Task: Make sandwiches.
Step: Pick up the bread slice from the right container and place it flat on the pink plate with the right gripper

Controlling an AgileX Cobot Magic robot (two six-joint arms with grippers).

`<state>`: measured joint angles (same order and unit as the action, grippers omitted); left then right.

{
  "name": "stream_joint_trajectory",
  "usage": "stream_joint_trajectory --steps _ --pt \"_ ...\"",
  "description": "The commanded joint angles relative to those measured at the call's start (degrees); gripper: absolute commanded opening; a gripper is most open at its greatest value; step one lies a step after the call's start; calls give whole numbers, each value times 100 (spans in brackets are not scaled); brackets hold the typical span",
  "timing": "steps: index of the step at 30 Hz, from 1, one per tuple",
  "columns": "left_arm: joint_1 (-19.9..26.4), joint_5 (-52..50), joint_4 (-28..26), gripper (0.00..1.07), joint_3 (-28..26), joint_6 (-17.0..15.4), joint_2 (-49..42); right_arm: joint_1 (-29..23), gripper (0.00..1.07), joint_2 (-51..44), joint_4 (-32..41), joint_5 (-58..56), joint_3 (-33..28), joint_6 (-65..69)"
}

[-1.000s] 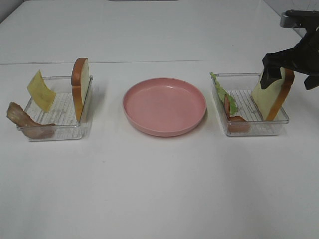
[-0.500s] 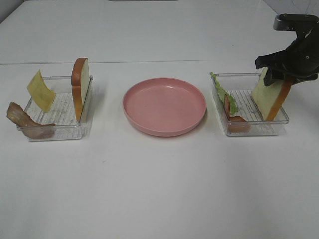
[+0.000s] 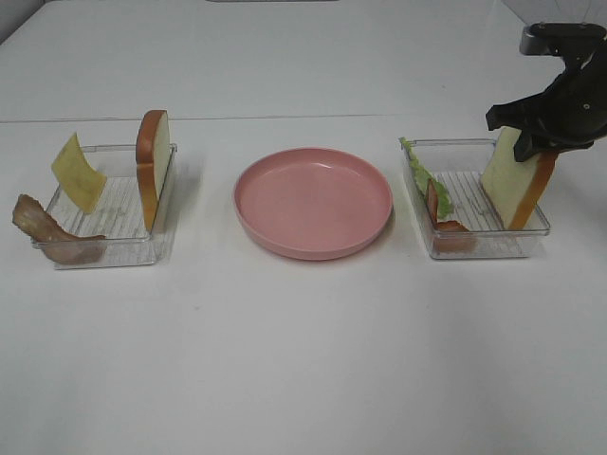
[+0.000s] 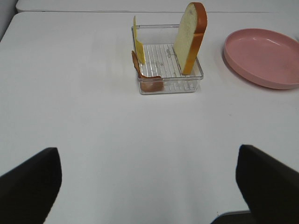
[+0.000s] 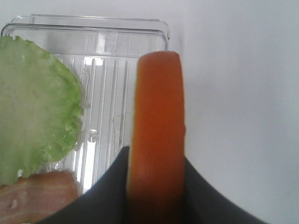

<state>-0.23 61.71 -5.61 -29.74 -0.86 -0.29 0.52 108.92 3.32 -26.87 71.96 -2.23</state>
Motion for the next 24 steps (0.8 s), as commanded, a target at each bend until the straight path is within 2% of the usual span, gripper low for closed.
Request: stream_joint_trajectory --steps 1,6,12,15,17,19,21,22,24 --pt "11 -23 -34 93 11 -6 -74 -57 0 -435 -92 -34 34 -80" --pt "11 -23 -34 93 11 -6 -74 -218 0 -837 -17 -34 34 -40" --pt "11 -23 -34 93 11 -6 -74 -768 0 -1318 -17 52 34 -40" --pt "11 -23 -34 93 11 -6 -74 -1272 0 -1587 -17 86 34 -40" --pt "11 -23 -34 93 11 -6 -74 -1398 0 -1639 -17 92 34 -40" --pt "11 -23 -34 93 11 -6 -74 -2000 0 -1719 63 206 34 -40" --pt "11 -23 -34 93 11 -6 -74 -2114 0 -1719 143 235 34 -40" --pt "11 -23 -34 93 11 -6 -74 -2343 0 -1696 453 350 34 -34" --pt "11 -23 -34 93 11 -6 -74 -2424 0 -1690 636 401 34 -34"
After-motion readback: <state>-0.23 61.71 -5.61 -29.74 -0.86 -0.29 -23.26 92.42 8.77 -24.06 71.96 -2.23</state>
